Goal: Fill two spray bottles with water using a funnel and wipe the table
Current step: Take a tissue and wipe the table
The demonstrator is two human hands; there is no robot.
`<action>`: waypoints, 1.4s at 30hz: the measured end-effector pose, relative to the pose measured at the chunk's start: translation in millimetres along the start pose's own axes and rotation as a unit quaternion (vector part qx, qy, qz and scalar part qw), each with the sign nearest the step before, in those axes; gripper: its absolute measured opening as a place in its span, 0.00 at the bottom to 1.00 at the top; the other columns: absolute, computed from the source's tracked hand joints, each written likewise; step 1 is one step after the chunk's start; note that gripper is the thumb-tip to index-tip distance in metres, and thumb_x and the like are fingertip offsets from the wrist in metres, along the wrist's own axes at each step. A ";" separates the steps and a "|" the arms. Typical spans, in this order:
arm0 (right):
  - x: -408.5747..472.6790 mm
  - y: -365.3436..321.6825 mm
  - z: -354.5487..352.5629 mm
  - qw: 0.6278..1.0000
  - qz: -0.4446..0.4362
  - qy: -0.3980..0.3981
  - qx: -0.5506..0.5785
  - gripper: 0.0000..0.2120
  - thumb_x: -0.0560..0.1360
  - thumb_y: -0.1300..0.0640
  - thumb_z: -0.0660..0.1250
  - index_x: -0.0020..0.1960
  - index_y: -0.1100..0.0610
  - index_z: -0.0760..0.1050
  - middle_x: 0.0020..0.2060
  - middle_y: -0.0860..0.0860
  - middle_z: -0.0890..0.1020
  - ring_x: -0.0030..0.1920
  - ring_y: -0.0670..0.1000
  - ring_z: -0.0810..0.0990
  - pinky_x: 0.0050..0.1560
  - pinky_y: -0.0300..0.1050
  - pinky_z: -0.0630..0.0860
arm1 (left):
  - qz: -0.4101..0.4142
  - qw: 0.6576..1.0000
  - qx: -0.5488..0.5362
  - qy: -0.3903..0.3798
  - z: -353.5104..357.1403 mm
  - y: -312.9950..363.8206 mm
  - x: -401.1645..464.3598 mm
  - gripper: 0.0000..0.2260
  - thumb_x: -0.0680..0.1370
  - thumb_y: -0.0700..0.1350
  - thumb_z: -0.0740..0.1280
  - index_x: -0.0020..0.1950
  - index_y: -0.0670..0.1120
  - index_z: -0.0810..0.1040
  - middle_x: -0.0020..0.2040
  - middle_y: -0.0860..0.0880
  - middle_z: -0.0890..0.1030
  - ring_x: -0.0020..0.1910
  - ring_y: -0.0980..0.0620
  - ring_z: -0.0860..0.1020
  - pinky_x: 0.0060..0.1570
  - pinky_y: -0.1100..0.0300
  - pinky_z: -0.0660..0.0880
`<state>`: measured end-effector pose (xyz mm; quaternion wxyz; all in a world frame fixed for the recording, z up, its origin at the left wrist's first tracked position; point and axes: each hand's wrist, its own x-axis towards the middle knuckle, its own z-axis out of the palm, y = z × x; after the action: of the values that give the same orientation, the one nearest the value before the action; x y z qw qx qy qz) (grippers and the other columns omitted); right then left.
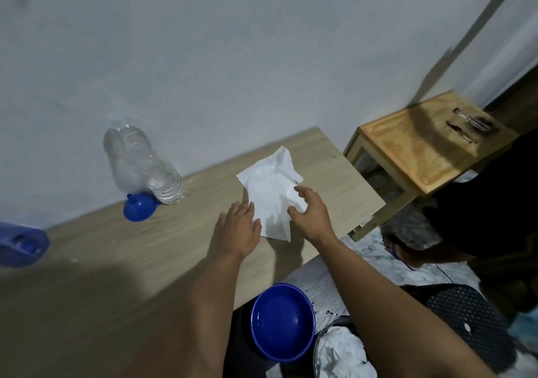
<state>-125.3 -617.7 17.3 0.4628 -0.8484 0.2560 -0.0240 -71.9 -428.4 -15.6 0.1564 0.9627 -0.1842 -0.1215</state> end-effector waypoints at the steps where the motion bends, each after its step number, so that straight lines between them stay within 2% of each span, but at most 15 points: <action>1: 0.1 -2.0 0.3 1.000 -0.001 -0.002 0.003 0.23 0.79 0.55 0.71 0.72 0.49 0.73 0.68 0.50 0.76 0.65 0.50 0.76 0.64 0.46 0.74 | -0.021 0.998 -0.056 0.029 -6.1 4.9 0.8 0.23 0.83 0.55 0.56 0.78 0.50 0.66 0.77 0.50 0.69 0.75 0.46 0.68 0.71 0.48 0.68; 3: -0.2 -8.2 0.6 1.000 0.015 -0.001 0.027 0.20 0.78 0.57 0.71 0.69 0.52 0.76 0.65 0.51 0.80 0.63 0.52 0.79 0.64 0.50 0.78 | -0.090 0.970 -0.214 0.078 -22.6 19.0 5.5 0.18 0.82 0.49 0.64 0.72 0.50 0.76 0.70 0.49 0.78 0.66 0.45 0.77 0.64 0.54 0.73; 6: 0.3 -25.0 1.7 0.994 0.076 0.002 0.083 0.17 0.79 0.53 0.72 0.67 0.54 0.77 0.61 0.54 0.83 0.57 0.54 0.82 0.59 0.52 0.81 | -0.143 0.901 -0.395 0.108 -53.7 36.1 15.2 0.12 0.79 0.43 0.69 0.61 0.50 0.84 0.62 0.50 0.83 0.61 0.49 0.81 0.60 0.59 0.76; 10: -1.2 -61.5 0.0 0.957 0.190 -0.048 0.213 0.26 0.78 0.38 0.70 0.68 0.53 0.75 0.63 0.54 0.81 0.62 0.58 0.82 0.52 0.52 0.82 | -0.120 0.853 -0.494 0.114 -107.0 48.8 16.0 0.11 0.78 0.41 0.69 0.54 0.54 0.86 0.57 0.55 0.84 0.55 0.55 0.81 0.57 0.61 0.77; 14: -11.4 -100.9 -6.8 0.914 0.222 -0.128 0.315 0.24 0.73 0.31 0.72 0.56 0.49 0.77 0.55 0.54 0.85 0.57 0.57 0.85 0.61 0.58 0.82 | -0.087 0.843 -0.516 0.127 -153.7 42.0 4.1 0.11 0.79 0.39 0.68 0.56 0.52 0.86 0.58 0.56 0.83 0.51 0.62 0.79 0.41 0.79 0.70; 16: -16.3 -117.7 -4.4 0.896 0.204 -0.146 0.366 0.21 0.73 0.36 0.76 0.56 0.50 0.78 0.55 0.55 0.86 0.56 0.57 0.86 0.63 0.58 0.81 | -0.068 0.838 -0.525 0.134 -170.8 28.8 -6.7 0.11 0.79 0.39 0.68 0.57 0.51 0.85 0.58 0.56 0.83 0.55 0.60 0.79 0.48 0.76 0.70; 18: -19.7 -132.5 4.0 0.883 0.180 -0.158 0.404 0.19 0.75 0.44 0.78 0.58 0.54 0.80 0.56 0.55 0.87 0.56 0.56 0.86 0.64 0.58 0.80 | -0.061 0.830 -0.537 0.134 -183.7 10.7 -21.5 0.11 0.78 0.40 0.70 0.57 0.51 0.86 0.58 0.56 0.83 0.59 0.57 0.79 0.58 0.66 0.72; 21: -27.6 -154.2 23.7 0.866 0.160 -0.185 0.436 0.17 0.76 0.50 0.77 0.61 0.56 0.81 0.55 0.54 0.86 0.55 0.56 0.85 0.61 0.55 0.81 | -0.079 0.790 -0.596 0.120 -195.1 -23.5 -46.3 0.10 0.77 0.40 0.72 0.55 0.52 0.87 0.57 0.51 0.85 0.59 0.50 0.82 0.65 0.53 0.76; 24: -37.2 -173.8 50.9 0.868 0.152 -0.212 0.424 0.16 0.77 0.53 0.75 0.63 0.58 0.81 0.55 0.54 0.85 0.55 0.57 0.85 0.54 0.55 0.82 | -0.111 0.717 -0.680 0.106 -204.1 -58.5 -73.7 0.08 0.77 0.39 0.72 0.54 0.48 0.86 0.56 0.44 0.85 0.56 0.44 0.83 0.60 0.48 0.79; 27: -51.1 -192.2 80.1 0.862 0.129 -0.265 0.413 0.20 0.77 0.53 0.74 0.66 0.60 0.79 0.59 0.58 0.86 0.59 0.60 0.85 0.61 0.60 0.81 | -0.147 0.674 -0.719 0.089 -212.9 -94.3 -101.9 0.12 0.76 0.46 0.74 0.58 0.45 0.83 0.56 0.43 0.85 0.50 0.44 0.82 0.48 0.52 0.77; 31: -72.8 -215.9 115.6 0.862 0.088 -0.351 0.356 0.22 0.78 0.57 0.72 0.68 0.65 0.76 0.61 0.62 0.85 0.61 0.64 0.84 0.64 0.60 0.80 | -0.186 0.664 -0.724 0.005 -221.1 -144.2 -134.7 0.23 0.75 0.53 0.74 0.64 0.43 0.78 0.58 0.42 0.85 0.58 0.42 0.83 0.60 0.49 0.78; 34: -89.8 -232.3 136.0 0.874 0.053 -0.386 0.290 0.25 0.76 0.54 0.76 0.68 0.65 0.76 0.60 0.62 0.86 0.61 0.65 0.84 0.66 0.63 0.79 | -0.198 0.675 -0.711 -0.017 -223.5 -168.7 -150.6 0.22 0.75 0.51 0.75 0.65 0.43 0.79 0.61 0.43 0.84 0.60 0.44 0.82 0.64 0.48 0.77; 36: -99.7 -241.1 146.6 0.879 0.035 -0.392 0.271 0.18 0.80 0.55 0.72 0.65 0.66 0.78 0.59 0.62 0.86 0.61 0.64 0.85 0.66 0.62 0.79 | -0.191 0.689 -0.699 -0.008 -226.4 -178.7 -158.8 0.16 0.77 0.45 0.73 0.64 0.45 0.80 0.61 0.43 0.83 0.59 0.45 0.82 0.59 0.49 0.79; 39: -110.7 -248.8 162.5 0.869 0.036 -0.414 0.269 0.20 0.81 0.53 0.71 0.67 0.64 0.78 0.60 0.60 0.86 0.61 0.62 0.85 0.69 0.62 0.77 | -0.198 0.693 -0.692 0.049 -232.2 -197.3 -170.3 0.13 0.79 0.39 0.69 0.63 0.46 0.79 0.58 0.43 0.85 0.59 0.42 0.82 0.55 0.48 0.81; 42: -126.9 -263.0 172.7 0.888 0.031 -0.395 0.234 0.20 0.75 0.48 0.77 0.58 0.60 0.79 0.52 0.56 0.85 0.50 0.56 0.84 0.54 0.51 0.80 | -0.226 0.690 -0.677 0.122 -238.2 -225.9 -184.5 0.14 0.80 0.37 0.66 0.66 0.42 0.76 0.59 0.40 0.83 0.60 0.39 0.81 0.59 0.43 0.79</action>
<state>-79.1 -310.4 153.5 0.7111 -0.6466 0.0655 0.2683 -97.4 -95.4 158.3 0.7546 0.6147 0.1916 -0.1262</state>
